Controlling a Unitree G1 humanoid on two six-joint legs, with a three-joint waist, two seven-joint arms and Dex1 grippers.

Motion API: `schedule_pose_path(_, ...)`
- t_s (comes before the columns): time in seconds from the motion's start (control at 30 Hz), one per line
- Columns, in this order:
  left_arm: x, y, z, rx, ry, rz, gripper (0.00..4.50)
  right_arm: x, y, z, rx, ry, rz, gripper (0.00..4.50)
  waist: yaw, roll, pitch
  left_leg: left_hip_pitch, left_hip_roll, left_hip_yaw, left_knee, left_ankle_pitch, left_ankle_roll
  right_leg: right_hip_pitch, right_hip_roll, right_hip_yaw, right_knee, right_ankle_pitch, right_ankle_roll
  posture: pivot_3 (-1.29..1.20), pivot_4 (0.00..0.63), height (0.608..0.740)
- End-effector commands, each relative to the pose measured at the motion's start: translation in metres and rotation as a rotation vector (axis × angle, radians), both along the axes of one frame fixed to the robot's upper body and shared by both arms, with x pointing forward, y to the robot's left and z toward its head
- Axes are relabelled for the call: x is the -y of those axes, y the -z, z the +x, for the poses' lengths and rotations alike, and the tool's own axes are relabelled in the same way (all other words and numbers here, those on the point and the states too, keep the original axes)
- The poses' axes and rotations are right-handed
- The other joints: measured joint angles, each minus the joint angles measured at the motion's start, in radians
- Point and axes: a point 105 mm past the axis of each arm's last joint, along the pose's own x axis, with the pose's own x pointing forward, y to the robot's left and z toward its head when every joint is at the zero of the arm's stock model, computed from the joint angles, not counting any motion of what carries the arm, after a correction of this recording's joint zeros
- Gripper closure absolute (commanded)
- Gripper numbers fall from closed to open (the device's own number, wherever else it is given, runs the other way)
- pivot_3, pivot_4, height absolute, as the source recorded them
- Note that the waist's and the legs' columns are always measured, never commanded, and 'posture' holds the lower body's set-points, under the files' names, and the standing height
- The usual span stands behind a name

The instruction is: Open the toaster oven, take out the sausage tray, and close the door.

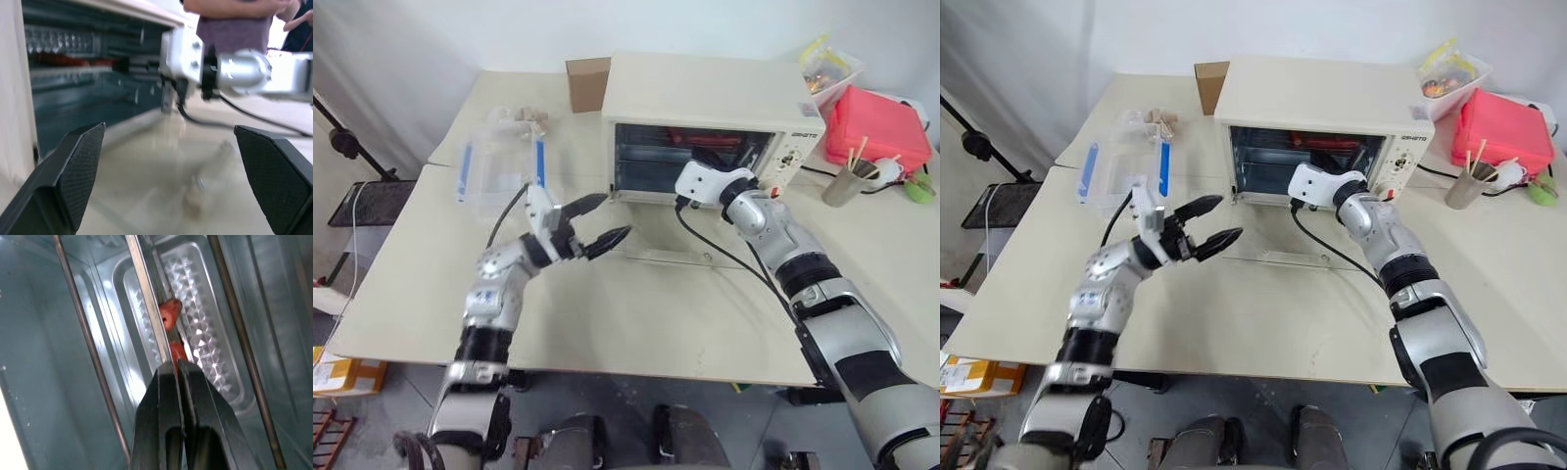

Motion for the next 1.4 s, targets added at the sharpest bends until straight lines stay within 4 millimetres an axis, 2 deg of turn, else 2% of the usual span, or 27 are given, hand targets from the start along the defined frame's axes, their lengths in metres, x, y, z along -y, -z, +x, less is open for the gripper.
schedule_pose_path(0.03,0.011,-0.02,0.009,0.066,0.037,0.004,0.0,-0.008,-0.032,-0.007,0.098,-0.044,0.013,4.48,-0.001,0.0,0.0,-0.001,-0.001,0.0,-0.001,0.0,0.0,-0.001,0.0,-0.001,0.0,0.0,0.0,0.0,0.15,0.74)
schedule_pose_path(0.17,0.017,-0.027,0.018,0.07,0.046,0.004,0.0,-0.009,-0.031,-0.01,0.079,-0.059,0.005,4.48,-0.007,0.0,0.0,-0.001,0.0,0.001,-0.006,0.001,0.0,-0.005,0.001,-0.001,0.001,0.0,0.0,0.0,0.15,0.74)
schedule_pose_path(0.33,0.019,-0.035,0.021,0.088,0.05,-0.012,0.0,-0.01,-0.028,-0.018,0.059,-0.079,0.005,4.48,-0.003,0.0,0.0,-0.01,0.0,0.0,-0.004,0.002,0.0,-0.014,0.001,-0.003,0.003,0.0,0.0,0.0,0.15,0.74)
schedule_pose_path(0.53,0.014,-0.028,0.018,0.085,0.052,-0.014,0.0,-0.003,-0.021,-0.015,-0.014,-0.053,0.059,4.48,-0.002,0.0,0.0,-0.011,-0.002,0.0,-0.002,0.003,0.002,-0.014,0.001,-0.004,0.003,0.0,0.0,0.0,0.15,0.74)
schedule_pose_path(0.63,0.01,-0.024,0.017,0.08,0.045,-0.015,0.0,-0.004,-0.021,-0.015,-0.015,-0.052,0.039,3.92,-0.002,0.0,0.0,-0.011,-0.002,-0.001,-0.002,0.003,0.002,-0.014,0.001,-0.004,0.004,0.0,0.0,0.0,0.15,0.74)
schedule_pose_path(0.8,0.006,-0.022,0.016,0.077,0.035,-0.023,0.0,-0.004,-0.023,-0.013,0.002,-0.043,0.001,2.41,-0.001,0.0,0.0,-0.012,-0.002,-0.001,-0.001,0.003,0.002,-0.014,0.001,-0.004,0.004,0.0,0.0,0.0,0.15,0.74)
schedule_pose_path(0.97,0.007,-0.023,0.016,0.077,0.026,-0.034,0.0,-0.007,-0.025,-0.006,-0.002,-0.032,-0.007,2.41,-0.001,0.0,0.0,-0.012,-0.003,-0.001,-0.001,0.003,0.002,-0.014,0.0,-0.004,0.004,0.0,0.0,0.0,0.15,0.74)
schedule_pose_path(1.07,0.009,-0.025,0.017,0.078,0.027,-0.038,0.0,-0.006,-0.025,-0.005,0.001,-0.032,-0.011,3.04,-0.001,0.0,0.0,-0.012,-0.003,-0.002,-0.001,0.003,0.002,-0.014,0.0,-0.004,0.004,0.0,0.0,0.0,0.15,0.74)
schedule_pose_path(1.2,0.01,-0.031,0.021,0.085,0.025,-0.043,0.0,-0.007,-0.026,-0.007,0.011,-0.041,-0.019,4.4,-0.001,0.0,0.0,-0.013,-0.003,-0.002,0.0,0.003,0.002,-0.014,0.0,-0.005,0.004,0.0,0.0,0.0,0.15,0.74)
schedule_pose_path(1.4,0.012,-0.04,0.031,0.068,0.011,-0.039,0.0,-0.01,-0.031,-0.013,0.037,-0.07,-0.046,4.49,-0.001,0.0,0.0,-0.015,-0.003,-0.003,0.004,0.003,0.002,-0.014,0.001,-0.006,0.005,0.0,0.0,0.0,0.15,0.74)
